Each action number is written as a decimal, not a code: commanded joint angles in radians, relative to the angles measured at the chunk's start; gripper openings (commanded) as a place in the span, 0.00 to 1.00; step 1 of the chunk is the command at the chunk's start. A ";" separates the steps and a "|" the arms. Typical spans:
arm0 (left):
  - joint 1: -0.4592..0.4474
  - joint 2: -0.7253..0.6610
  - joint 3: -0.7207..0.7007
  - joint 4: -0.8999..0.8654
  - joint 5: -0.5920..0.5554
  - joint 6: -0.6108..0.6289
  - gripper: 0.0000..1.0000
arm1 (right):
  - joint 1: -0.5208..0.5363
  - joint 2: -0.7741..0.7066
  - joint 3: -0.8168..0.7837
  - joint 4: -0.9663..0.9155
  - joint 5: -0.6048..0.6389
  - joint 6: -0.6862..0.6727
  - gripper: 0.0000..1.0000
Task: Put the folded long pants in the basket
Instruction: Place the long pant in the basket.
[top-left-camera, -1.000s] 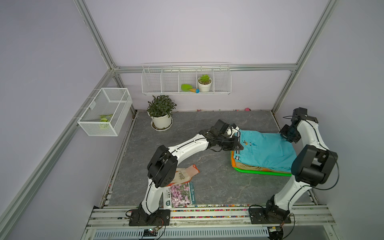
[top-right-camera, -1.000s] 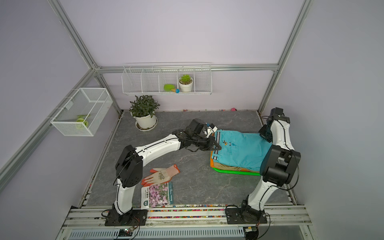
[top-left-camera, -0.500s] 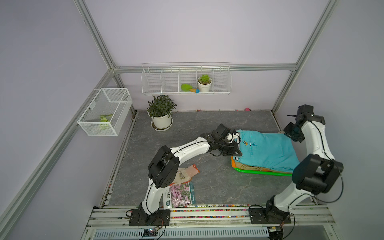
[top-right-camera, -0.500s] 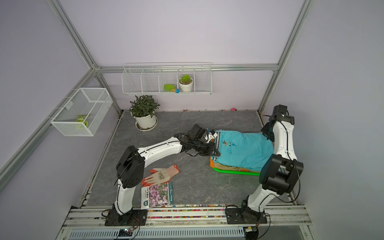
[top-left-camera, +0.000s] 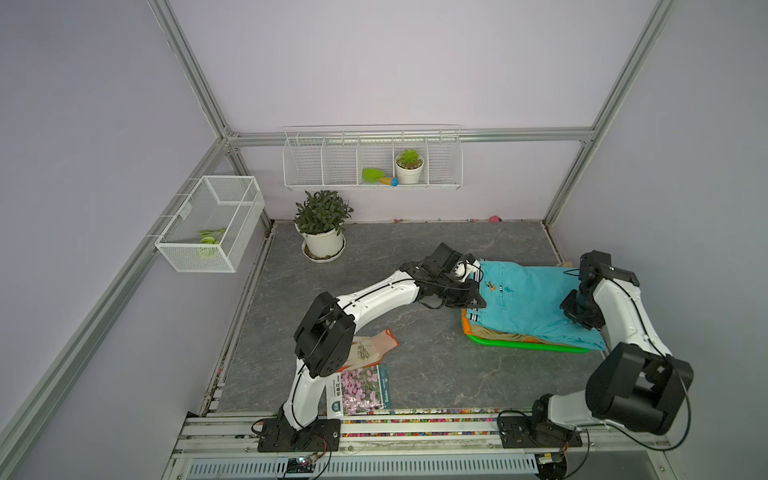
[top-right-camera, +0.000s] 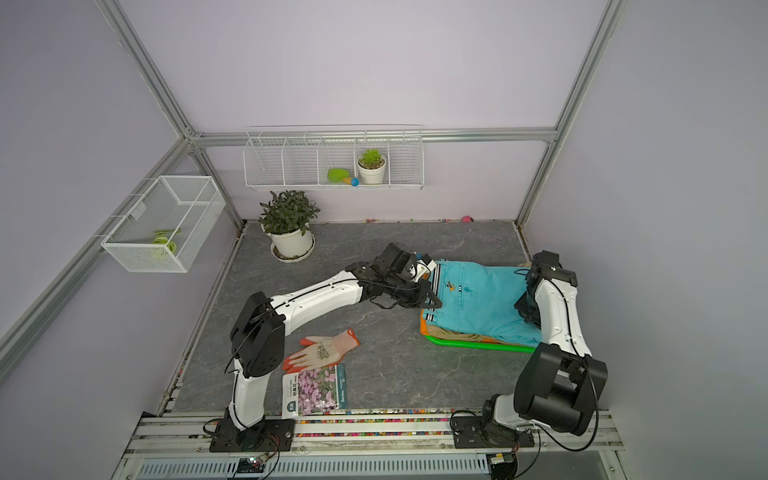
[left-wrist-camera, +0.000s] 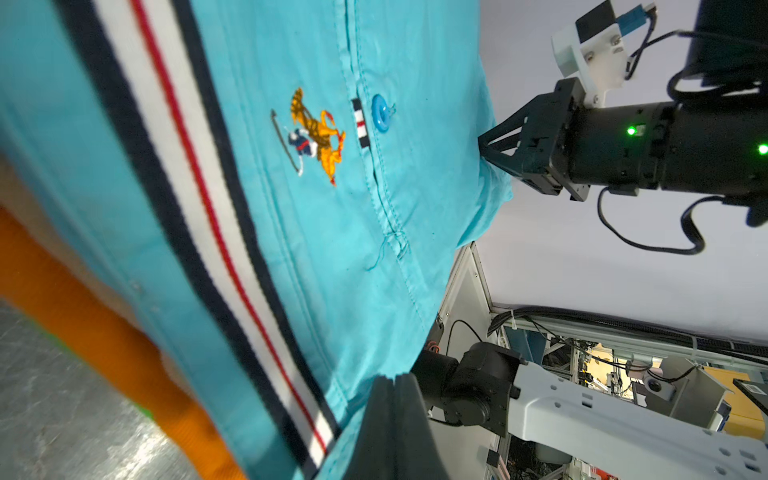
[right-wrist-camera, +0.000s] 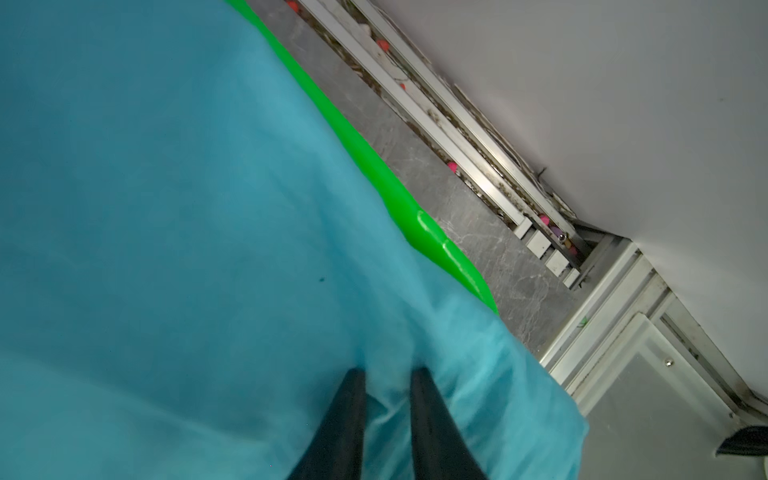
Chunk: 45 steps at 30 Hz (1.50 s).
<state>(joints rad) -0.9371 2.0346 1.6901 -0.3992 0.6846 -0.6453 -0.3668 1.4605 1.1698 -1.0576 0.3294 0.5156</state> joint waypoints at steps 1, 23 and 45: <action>-0.002 -0.037 -0.058 0.005 -0.009 0.005 0.00 | 0.002 0.028 -0.016 -0.058 0.112 0.063 0.25; 0.112 0.419 0.731 -0.285 -0.003 0.070 0.06 | 0.051 -0.123 0.082 -0.018 -0.134 0.002 0.32; 0.250 0.034 0.307 -0.187 -0.217 0.100 0.23 | 0.177 -0.217 0.132 0.055 -0.275 -0.033 0.34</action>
<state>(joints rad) -0.6960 2.2337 2.1063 -0.6250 0.5522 -0.5785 -0.2317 1.2877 1.2751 -1.0489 0.1112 0.4984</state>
